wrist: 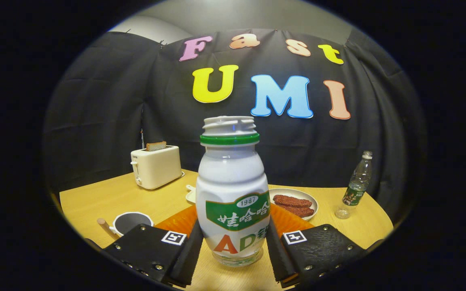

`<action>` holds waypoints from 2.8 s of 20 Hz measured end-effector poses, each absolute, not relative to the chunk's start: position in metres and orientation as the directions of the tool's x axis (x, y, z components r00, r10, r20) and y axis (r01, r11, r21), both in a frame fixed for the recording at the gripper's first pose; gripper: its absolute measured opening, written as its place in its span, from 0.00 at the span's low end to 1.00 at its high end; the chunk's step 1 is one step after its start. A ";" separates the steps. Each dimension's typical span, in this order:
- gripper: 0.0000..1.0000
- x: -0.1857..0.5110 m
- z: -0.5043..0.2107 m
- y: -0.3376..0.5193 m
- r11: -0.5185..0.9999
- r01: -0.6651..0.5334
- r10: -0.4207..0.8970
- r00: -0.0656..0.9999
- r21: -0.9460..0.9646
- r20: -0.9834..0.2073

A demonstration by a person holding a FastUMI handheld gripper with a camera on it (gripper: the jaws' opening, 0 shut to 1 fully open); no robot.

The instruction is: Take the bottle from table, then pour the juice into the cup, finally place the bottle on the coaster

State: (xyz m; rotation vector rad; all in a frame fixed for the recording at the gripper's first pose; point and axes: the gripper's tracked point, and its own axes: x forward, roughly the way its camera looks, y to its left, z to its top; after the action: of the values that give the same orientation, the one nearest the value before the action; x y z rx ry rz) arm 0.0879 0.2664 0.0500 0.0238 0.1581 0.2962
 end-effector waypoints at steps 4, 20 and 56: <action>0.72 0.094 0.043 0.266 0.954 -0.288 0.297 0.942 0.078 -0.156; 0.72 0.132 -0.002 0.268 0.967 -0.239 0.251 0.950 0.084 -0.184; 0.99 -0.015 0.169 0.188 0.976 -0.186 0.183 0.983 0.115 0.032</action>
State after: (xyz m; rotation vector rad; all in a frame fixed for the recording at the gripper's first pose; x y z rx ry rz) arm -0.0148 0.1880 0.1691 0.1176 -0.0216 0.1860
